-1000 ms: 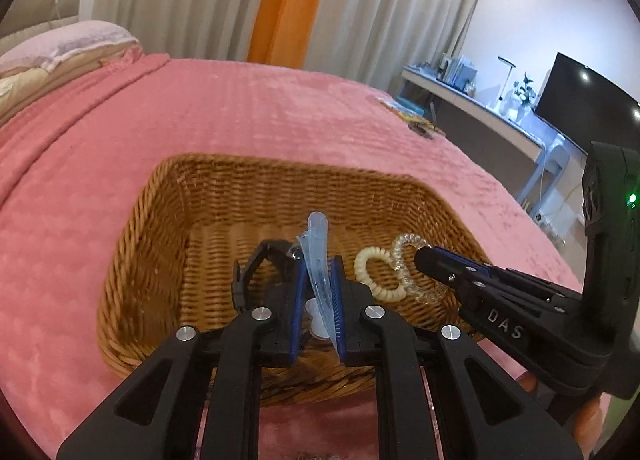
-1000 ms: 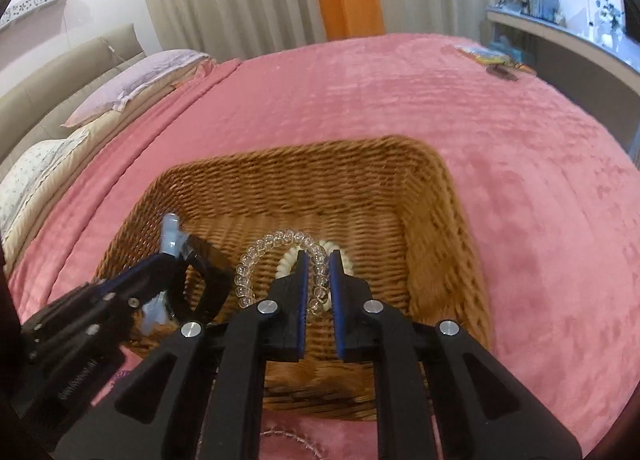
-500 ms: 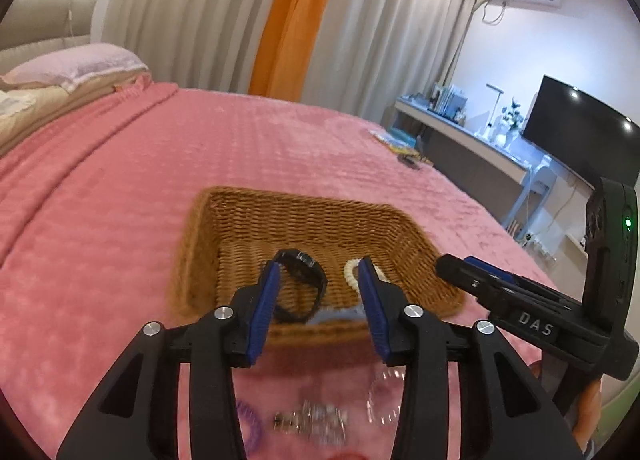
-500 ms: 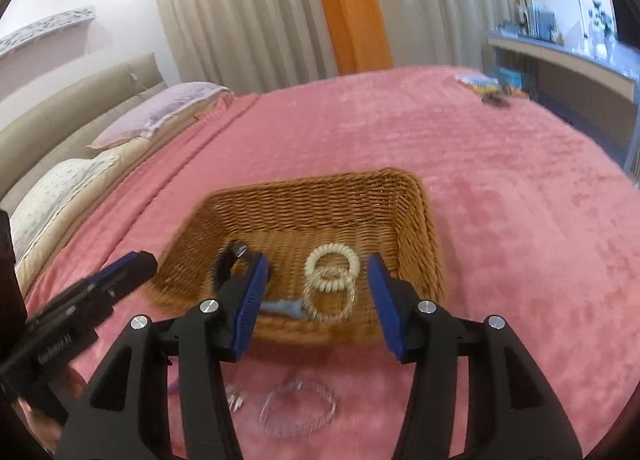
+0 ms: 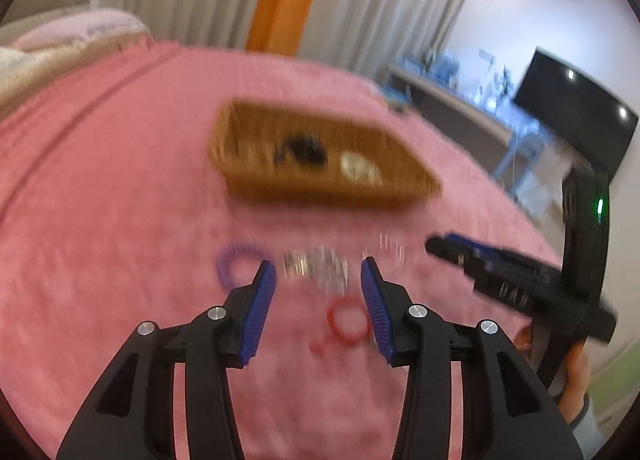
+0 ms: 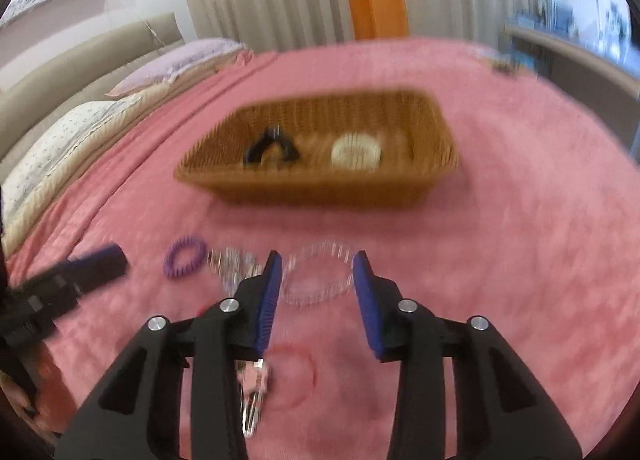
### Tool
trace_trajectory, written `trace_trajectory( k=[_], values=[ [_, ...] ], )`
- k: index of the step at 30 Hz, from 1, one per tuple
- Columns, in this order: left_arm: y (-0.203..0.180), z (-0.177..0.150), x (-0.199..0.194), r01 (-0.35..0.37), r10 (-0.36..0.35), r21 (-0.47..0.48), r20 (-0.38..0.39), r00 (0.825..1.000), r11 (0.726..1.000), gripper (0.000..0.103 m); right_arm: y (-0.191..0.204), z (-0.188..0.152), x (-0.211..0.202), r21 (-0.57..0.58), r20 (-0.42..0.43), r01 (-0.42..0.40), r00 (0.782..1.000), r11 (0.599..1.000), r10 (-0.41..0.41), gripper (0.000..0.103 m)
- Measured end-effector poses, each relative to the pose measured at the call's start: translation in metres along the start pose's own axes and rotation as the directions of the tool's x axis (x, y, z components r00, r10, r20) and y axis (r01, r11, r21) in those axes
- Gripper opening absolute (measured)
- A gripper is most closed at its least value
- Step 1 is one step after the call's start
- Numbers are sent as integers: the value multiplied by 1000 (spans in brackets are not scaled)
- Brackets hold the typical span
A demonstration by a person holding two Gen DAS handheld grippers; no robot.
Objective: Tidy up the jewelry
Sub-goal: 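Grasp the red cord with the left tool while the right tool grasps the pink-tag keys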
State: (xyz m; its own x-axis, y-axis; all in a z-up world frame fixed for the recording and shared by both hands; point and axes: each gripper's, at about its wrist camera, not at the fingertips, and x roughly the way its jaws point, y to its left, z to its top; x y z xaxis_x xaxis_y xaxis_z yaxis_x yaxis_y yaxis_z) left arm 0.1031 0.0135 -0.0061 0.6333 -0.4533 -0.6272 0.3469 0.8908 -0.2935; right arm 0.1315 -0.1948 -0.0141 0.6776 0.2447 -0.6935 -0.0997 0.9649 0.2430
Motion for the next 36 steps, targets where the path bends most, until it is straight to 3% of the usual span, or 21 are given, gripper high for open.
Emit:
trace_trajectory(
  k=[5,9,11,17,24,27,32,36],
  values=[
    [-14,-26,12,-9,10,16,-38,999,1000,42,3,-35,-4,13,-62,-20,998,1000,21,30],
    [-3,-30,5,-7,7,-37,4,1000,999,42,22,-53,-22,-55,-47,-11,999,998,8,28],
    [2,-32,1,6,-5,-53,8,1000,999,42,32,-57,-18,-89,-63,8,998,996,-14,20],
    [8,-36,15,-37,37,-74,6,999,997,42,38,-56,0,-97,-136,-48,990,994,35,20],
    [16,-37,15,-15,16,-110,10,1000,994,42,41,-53,15,-112,-161,-1,987,994,-18,16],
    [18,-36,16,-9,9,-117,2,1000,993,42,27,-51,11,-56,-136,31,990,998,-38,16],
    [17,-22,31,9,-16,-119,-53,998,993,42,19,-51,10,-17,-132,32,991,999,-34,16],
    [5,-15,55,-7,-1,-64,-126,992,998,42,12,-51,6,-1,-117,54,992,999,-54,16]
  ],
)
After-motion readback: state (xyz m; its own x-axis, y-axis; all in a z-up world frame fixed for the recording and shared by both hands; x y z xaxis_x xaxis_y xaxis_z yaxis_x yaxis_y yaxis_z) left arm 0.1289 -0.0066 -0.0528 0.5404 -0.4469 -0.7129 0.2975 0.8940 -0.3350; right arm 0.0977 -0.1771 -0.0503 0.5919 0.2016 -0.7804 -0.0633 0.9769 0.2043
